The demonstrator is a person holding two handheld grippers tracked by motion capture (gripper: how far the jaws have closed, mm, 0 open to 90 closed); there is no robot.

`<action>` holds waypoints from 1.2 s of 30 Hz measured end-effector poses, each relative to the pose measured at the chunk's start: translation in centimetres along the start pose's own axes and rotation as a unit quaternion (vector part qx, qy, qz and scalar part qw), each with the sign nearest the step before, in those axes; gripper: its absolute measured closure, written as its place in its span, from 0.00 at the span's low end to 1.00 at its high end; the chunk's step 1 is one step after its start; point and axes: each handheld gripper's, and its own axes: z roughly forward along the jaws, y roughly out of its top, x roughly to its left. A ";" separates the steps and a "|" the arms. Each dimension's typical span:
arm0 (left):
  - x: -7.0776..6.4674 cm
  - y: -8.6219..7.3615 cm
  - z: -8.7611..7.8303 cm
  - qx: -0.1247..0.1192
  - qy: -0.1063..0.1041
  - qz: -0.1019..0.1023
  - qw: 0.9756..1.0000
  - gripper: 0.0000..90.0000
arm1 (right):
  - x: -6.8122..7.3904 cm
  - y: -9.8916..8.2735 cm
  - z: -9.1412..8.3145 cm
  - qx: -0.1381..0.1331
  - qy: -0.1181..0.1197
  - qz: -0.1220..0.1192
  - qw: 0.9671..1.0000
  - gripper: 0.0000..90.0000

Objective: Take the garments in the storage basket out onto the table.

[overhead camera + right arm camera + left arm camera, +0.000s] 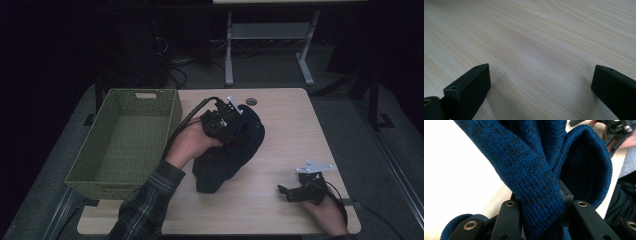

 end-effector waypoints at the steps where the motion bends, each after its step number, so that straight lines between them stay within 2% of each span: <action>1: 0.0 0.0 0.4 0.000 0.001 -0.004 1.000 0.78 | 0.0 0.0 0.0 0.000 0.002 -0.002 1.000 0.02; 6: -0.1 -0.2 2.6 0.001 0.001 -0.021 1.000 0.78 | 0.0 0.0 0.0 0.001 0.007 -0.006 1.000 0.02; 11: 0.2 -0.6 5.0 0.005 -0.009 -0.033 0.999 0.77 | 0.1 0.0 0.0 0.001 0.012 -0.008 1.000 0.02; 18: 1.2 -0.5 7.9 0.004 -0.014 -0.032 0.999 0.76 | 0.1 0.0 0.0 0.002 0.012 -0.008 1.000 0.02; 24: 2.1 0.3 10.2 -0.010 -0.023 -0.036 0.999 0.75 | 0.1 0.0 0.0 0.002 0.012 -0.008 1.000 0.02; 26: 2.2 0.7 10.8 -0.016 -0.022 -0.032 0.999 0.75 | 0.1 0.0 0.0 0.000 0.011 -0.010 1.000 0.02; 28: 2.2 1.2 11.4 -0.019 -0.022 -0.033 0.999 0.75 | 0.1 0.0 0.0 0.001 0.011 -0.009 1.000 0.02; 31: 2.1 1.9 12.2 -0.020 -0.019 -0.023 0.999 0.74 | 0.1 0.0 0.0 0.001 0.012 -0.009 1.000 0.02; 36: 2.3 3.2 13.1 -0.025 -0.017 -0.022 0.999 0.73 | 0.1 0.0 0.0 -0.001 0.012 -0.009 1.000 0.02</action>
